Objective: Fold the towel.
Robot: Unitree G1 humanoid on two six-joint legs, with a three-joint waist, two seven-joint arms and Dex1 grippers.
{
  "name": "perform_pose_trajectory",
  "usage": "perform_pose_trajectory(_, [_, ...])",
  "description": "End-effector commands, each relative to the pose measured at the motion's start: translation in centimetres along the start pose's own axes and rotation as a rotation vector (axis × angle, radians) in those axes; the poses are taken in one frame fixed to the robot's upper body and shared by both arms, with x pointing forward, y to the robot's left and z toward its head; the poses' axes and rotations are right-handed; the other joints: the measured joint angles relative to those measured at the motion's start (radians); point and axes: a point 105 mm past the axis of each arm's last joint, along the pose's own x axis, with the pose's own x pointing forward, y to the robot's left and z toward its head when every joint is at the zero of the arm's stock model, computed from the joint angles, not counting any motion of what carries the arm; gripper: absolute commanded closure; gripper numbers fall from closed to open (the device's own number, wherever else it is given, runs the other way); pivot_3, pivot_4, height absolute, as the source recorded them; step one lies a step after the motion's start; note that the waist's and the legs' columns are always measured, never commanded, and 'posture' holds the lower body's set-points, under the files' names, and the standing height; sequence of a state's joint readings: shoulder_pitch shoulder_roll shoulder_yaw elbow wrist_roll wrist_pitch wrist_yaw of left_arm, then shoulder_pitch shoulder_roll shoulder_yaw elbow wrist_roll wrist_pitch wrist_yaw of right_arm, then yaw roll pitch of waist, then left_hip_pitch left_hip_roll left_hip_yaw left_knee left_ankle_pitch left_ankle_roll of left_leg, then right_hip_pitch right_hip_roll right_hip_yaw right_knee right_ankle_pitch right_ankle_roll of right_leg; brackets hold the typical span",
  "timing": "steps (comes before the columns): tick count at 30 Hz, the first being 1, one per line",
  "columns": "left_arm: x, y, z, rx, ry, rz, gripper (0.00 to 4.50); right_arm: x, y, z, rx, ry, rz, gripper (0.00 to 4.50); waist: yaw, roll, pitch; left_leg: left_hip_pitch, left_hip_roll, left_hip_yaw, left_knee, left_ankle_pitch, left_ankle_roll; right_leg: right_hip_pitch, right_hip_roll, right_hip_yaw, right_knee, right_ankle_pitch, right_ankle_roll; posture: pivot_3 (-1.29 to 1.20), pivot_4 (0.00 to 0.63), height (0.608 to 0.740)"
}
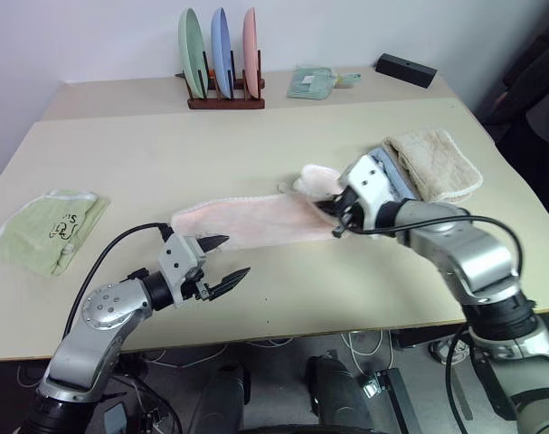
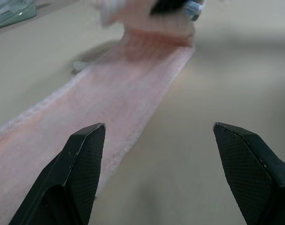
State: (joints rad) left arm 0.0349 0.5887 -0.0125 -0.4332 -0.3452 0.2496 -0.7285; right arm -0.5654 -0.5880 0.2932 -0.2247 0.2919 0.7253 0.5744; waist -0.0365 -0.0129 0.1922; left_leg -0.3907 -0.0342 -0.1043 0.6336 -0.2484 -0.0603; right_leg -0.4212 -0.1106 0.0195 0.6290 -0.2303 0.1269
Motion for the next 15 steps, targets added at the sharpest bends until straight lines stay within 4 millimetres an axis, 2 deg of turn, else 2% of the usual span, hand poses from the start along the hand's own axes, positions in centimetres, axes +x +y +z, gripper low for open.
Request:
perform_pose_trajectory(1, [0.0,-0.1,1.0,0.03,-0.035,0.014,0.75,1.2,0.2,0.4,-0.069,-0.007,-0.019,4.45,0.0,0.0,0.0,0.0,0.0,0.0,0.0,0.0,0.0,-0.001,0.0,0.0,0.0,0.0,0.0,0.0,0.15,0.74])
perform_pose_trajectory(6, [-0.3,-0.2,1.0,0.029,-0.031,0.027,0.75,1.3,0.9,0.1,-0.063,-0.009,0.02,4.45,0.003,0.0,0.0,0.0,0.0,0.0,0.0,0.0,0.0,-0.001,0.0,0.0,0.0,0.0,0.0,0.0,0.15,0.74])
perform_pose_trajectory(7, [-0.4,-0.2,1.0,0.028,-0.029,0.029,0.75,1.1,1.2,0.2,-0.065,-0.015,0.041,3.88,0.003,0.0,0.0,0.0,0.0,0.0,0.0,0.0,0.0,-0.001,0.0,0.0,0.0,0.0,0.0,0.0,0.15,0.74])
perform_pose_trajectory(10, [-0.4,-0.2,0.9,0.029,-0.025,0.032,0.75,0.0,1.6,0.9,-0.084,-0.052,0.095,2.63,0.004,0.0,0.0,0.0,0.0,0.0,0.0,0.0,0.0,-0.001,0.0,0.0,0.0,0.0,0.0,0.0,0.15,0.74])
perform_pose_trajectory(13, [-0.4,-0.1,0.9,0.029,-0.024,0.034,0.75,-1.8,1.2,1.7,-0.134,-0.099,0.12,1.19,0.007,0.0,0.0,0.0,0.0,0.0,0.0,0.0,0.0,-0.001,0.0,0.0,0.0,0.0,0.0,0.0,0.15,0.74])
perform_pose_trajectory(15, [-0.5,0.0,0.9,0.028,-0.024,0.037,0.75,-2.9,0.9,2.3,-0.154,-0.127,0.134,1.19,0.015,0.0,0.0,0.0,0.0,0.0,0.0,0.0,0.0,-0.001,0.0,0.0,0.0,0.0,0.0,0.0,0.15,0.74])
